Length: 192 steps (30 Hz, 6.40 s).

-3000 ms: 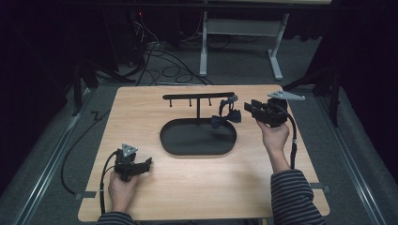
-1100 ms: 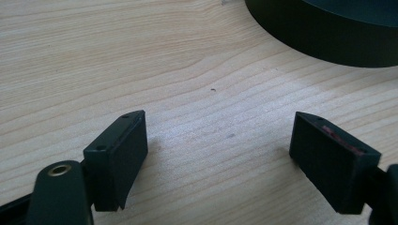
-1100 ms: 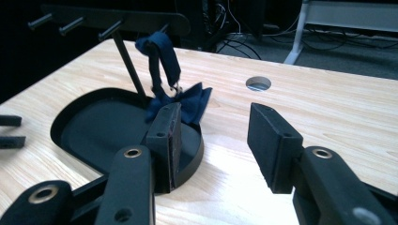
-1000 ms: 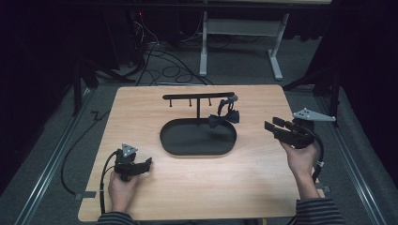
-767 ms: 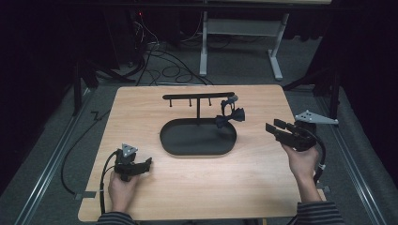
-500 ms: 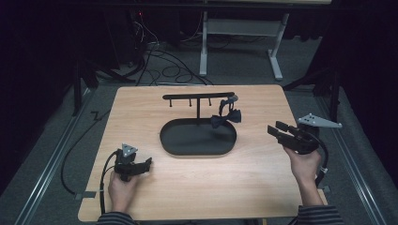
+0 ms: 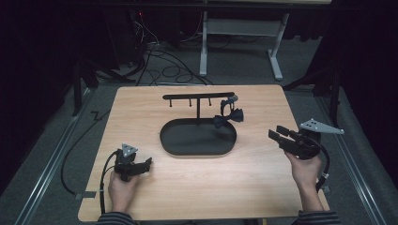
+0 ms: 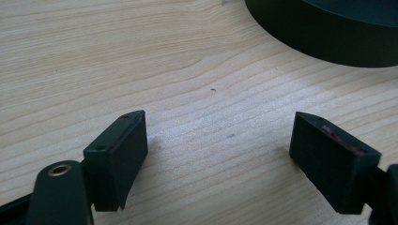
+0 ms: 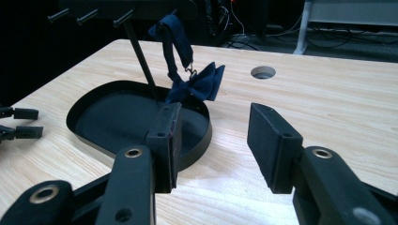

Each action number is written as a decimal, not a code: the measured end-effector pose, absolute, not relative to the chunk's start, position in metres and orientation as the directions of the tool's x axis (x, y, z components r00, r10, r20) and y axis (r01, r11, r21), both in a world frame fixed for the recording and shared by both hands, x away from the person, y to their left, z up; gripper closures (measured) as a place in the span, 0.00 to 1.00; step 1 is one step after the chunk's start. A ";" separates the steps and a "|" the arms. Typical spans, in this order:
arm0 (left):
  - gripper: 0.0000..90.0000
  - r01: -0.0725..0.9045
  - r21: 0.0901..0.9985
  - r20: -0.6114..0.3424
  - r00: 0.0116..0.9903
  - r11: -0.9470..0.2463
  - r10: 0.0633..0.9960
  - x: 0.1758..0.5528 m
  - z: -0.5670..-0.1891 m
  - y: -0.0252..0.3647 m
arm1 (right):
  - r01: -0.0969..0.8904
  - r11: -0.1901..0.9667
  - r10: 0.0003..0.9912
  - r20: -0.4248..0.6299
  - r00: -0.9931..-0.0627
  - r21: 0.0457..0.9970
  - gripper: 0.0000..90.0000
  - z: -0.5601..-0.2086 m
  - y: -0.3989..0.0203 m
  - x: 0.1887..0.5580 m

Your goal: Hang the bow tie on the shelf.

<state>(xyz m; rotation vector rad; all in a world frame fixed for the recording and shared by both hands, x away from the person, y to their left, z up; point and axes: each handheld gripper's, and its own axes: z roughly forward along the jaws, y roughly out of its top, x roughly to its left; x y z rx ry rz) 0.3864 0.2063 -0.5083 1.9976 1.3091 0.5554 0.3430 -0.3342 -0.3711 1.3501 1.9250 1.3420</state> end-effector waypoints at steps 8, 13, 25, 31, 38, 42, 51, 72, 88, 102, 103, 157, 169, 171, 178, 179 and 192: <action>0.22 0.626 0.733 -0.013 0.404 -0.266 0.915 0.386 -0.508 0.206 | 0.475 0.048 0.879 0.189 -0.439 0.878 0.64 -0.381 -0.333 0.340; 0.22 0.626 0.732 -0.013 0.404 -0.267 0.915 0.386 -0.508 0.206 | 0.482 0.044 0.876 0.198 -0.439 0.875 0.64 -0.385 -0.332 0.339; 0.22 0.626 0.733 -0.013 0.404 -0.267 0.915 0.386 -0.508 0.206 | 0.498 0.030 0.864 0.229 -0.449 0.866 0.64 -0.395 -0.328 0.336; 0.22 0.626 0.733 -0.013 0.404 -0.267 0.915 0.386 -0.508 0.206 | 0.501 0.023 0.860 0.239 -0.452 0.865 0.64 -0.400 -0.327 0.335; 0.22 0.626 0.733 -0.013 0.404 -0.267 0.915 0.386 -0.508 0.206 | 0.507 0.016 0.855 0.251 -0.453 0.862 0.64 -0.405 -0.327 0.334; 0.22 0.626 0.733 -0.013 0.404 -0.267 0.915 0.386 -0.508 0.206 | 0.516 0.011 0.848 0.265 -0.458 0.856 0.64 -0.408 -0.325 0.334; 0.22 0.626 0.733 -0.013 0.404 -0.267 0.915 0.386 -0.508 0.206 | 0.528 0.007 0.840 0.281 -0.464 0.850 0.64 -0.415 -0.320 0.333; 0.22 0.626 0.732 -0.012 0.404 -0.267 0.914 0.386 -0.508 0.206 | 0.558 0.008 0.816 0.318 -0.484 0.830 0.64 -0.433 -0.306 0.333; 0.22 0.626 0.733 -0.012 0.404 -0.267 0.915 0.386 -0.508 0.206 | 0.582 0.007 0.803 0.343 -0.488 0.813 0.64 -0.448 -0.297 0.333; 0.22 0.626 0.733 -0.012 0.404 -0.267 0.915 0.386 -0.508 0.206 | 0.594 0.022 0.795 0.346 -0.498 0.804 0.64 -0.456 -0.288 0.335; 0.22 0.626 0.733 -0.013 0.404 -0.267 0.915 0.386 -0.508 0.206 | 0.596 0.024 0.794 0.347 -0.499 0.803 0.64 -0.458 -0.288 0.335; 0.22 0.626 0.733 -0.013 0.405 -0.267 0.914 0.386 -0.508 0.206 | 0.650 0.089 0.875 0.253 -0.414 0.755 0.64 -0.497 -0.277 0.353; 0.22 0.626 0.733 -0.012 0.404 -0.267 0.914 0.386 -0.508 0.206 | 0.650 0.118 0.893 0.206 -0.400 0.751 0.63 -0.502 -0.271 0.358; 0.22 0.626 0.733 -0.013 0.404 -0.267 0.914 0.386 -0.508 0.206 | 0.651 0.123 0.895 0.199 -0.398 0.749 0.63 -0.502 -0.271 0.358; 0.22 0.626 0.733 -0.013 0.405 -0.267 0.914 0.386 -0.508 0.206 | 0.657 0.138 0.902 0.180 -0.393 0.741 0.61 -0.503 -0.268 0.359; 0.22 0.626 0.733 -0.013 0.405 -0.267 0.914 0.386 -0.508 0.206 | 0.655 0.151 0.904 0.165 -0.395 0.740 0.60 -0.502 -0.267 0.358; 0.22 0.625 0.732 -0.012 0.407 -0.269 0.913 0.386 -0.508 0.206 | 0.610 0.302 0.902 -0.014 -0.431 0.732 0.53 -0.502 -0.248 0.353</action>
